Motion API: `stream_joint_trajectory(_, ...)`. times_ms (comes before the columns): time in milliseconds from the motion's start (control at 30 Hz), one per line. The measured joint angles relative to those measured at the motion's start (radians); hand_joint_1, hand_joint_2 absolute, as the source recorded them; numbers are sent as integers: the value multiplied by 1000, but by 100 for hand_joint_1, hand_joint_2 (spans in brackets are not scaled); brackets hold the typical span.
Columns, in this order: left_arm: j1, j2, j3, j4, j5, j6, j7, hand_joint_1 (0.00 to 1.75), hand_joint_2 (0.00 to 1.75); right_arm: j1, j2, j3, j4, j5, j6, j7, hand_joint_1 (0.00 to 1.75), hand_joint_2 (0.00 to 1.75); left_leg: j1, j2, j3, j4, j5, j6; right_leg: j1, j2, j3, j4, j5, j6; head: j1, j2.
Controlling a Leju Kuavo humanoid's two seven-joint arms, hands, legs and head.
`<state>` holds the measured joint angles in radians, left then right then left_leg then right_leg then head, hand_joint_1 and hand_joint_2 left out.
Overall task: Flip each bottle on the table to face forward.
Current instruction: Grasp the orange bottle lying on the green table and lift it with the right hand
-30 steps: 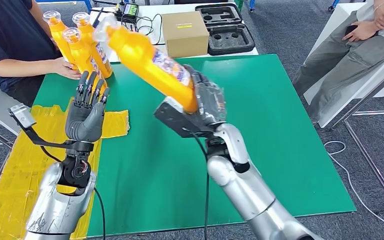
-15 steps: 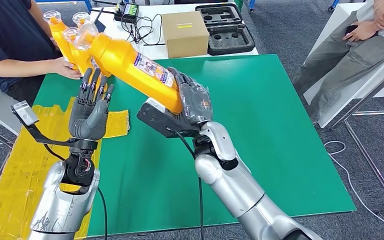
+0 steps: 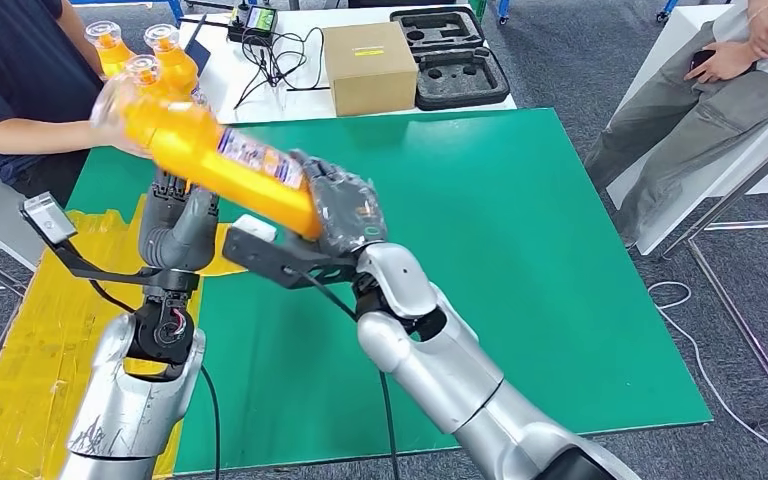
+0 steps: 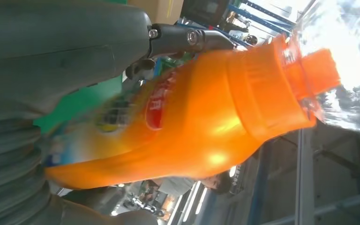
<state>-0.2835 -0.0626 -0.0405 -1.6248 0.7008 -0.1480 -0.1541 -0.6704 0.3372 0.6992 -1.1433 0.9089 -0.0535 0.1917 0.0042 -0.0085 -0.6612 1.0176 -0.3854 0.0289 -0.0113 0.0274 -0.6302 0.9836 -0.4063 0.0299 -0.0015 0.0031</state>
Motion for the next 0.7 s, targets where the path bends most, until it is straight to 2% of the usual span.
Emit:
stream_joint_trajectory(633,65,-1,38,-20,-11,4,0,0,175,35,5,174,-8,46,43,20,175,175,0,1,0,0,0,0,0,0,-1,0,0,0,0,0)
stream_joint_trajectory(667,65,-1,41,-21,-14,7,0,22,175,35,4,181,-12,48,44,24,175,175,0,1,0,0,0,0,0,0,-1,0,0,0,0,0)
stream_joint_trajectory(700,66,-1,43,-22,-17,11,0,66,175,35,3,187,-14,48,46,27,175,175,0,1,0,0,0,0,0,0,-1,0,0,0,0,0)
